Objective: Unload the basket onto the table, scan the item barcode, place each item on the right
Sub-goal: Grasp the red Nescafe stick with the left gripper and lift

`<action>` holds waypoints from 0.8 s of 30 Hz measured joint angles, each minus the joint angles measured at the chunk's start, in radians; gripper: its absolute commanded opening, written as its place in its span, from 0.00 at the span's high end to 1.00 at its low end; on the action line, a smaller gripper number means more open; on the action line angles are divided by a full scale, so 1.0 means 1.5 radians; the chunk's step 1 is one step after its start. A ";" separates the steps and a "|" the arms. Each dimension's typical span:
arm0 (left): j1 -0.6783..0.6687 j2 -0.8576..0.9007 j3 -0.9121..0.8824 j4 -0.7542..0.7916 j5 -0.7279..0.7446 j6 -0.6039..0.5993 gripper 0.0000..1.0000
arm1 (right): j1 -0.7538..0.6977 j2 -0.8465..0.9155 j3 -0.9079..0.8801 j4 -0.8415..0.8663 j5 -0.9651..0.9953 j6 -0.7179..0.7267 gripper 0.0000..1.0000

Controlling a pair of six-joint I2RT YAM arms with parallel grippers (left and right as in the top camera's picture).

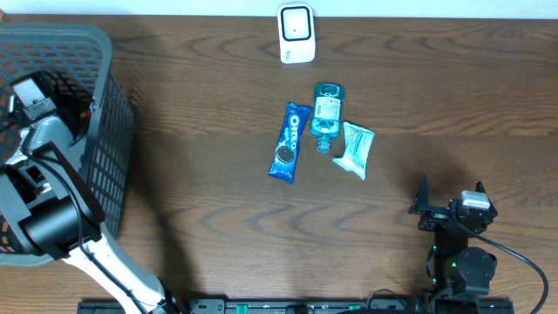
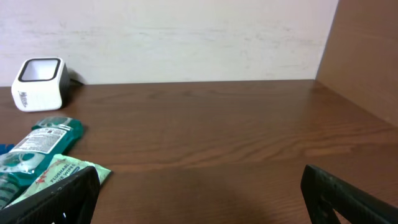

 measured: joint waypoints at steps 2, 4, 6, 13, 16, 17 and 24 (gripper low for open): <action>-0.001 0.003 0.004 -0.007 0.000 0.000 0.92 | 0.000 0.000 0.000 0.000 0.000 0.000 0.01; -0.001 0.004 0.010 -0.033 -0.001 -0.001 0.93 | 0.000 0.000 0.000 0.000 0.000 0.000 0.01; -0.002 0.003 0.019 -0.065 0.000 0.002 0.93 | 0.000 0.000 0.000 0.000 0.000 0.000 0.01; -0.001 -0.033 0.034 -0.252 0.000 -0.008 0.93 | 0.000 0.000 0.000 0.000 0.000 0.000 0.01; 0.001 -0.050 0.031 -0.318 0.000 -0.021 0.93 | 0.000 0.000 0.000 0.000 0.000 0.000 0.01; 0.002 -0.056 0.028 -0.334 0.000 -0.024 0.93 | 0.000 0.000 0.000 0.000 0.000 0.000 0.01; 0.024 -0.124 0.004 -0.414 -0.025 -0.040 0.47 | 0.000 0.000 0.000 0.000 0.000 0.000 0.01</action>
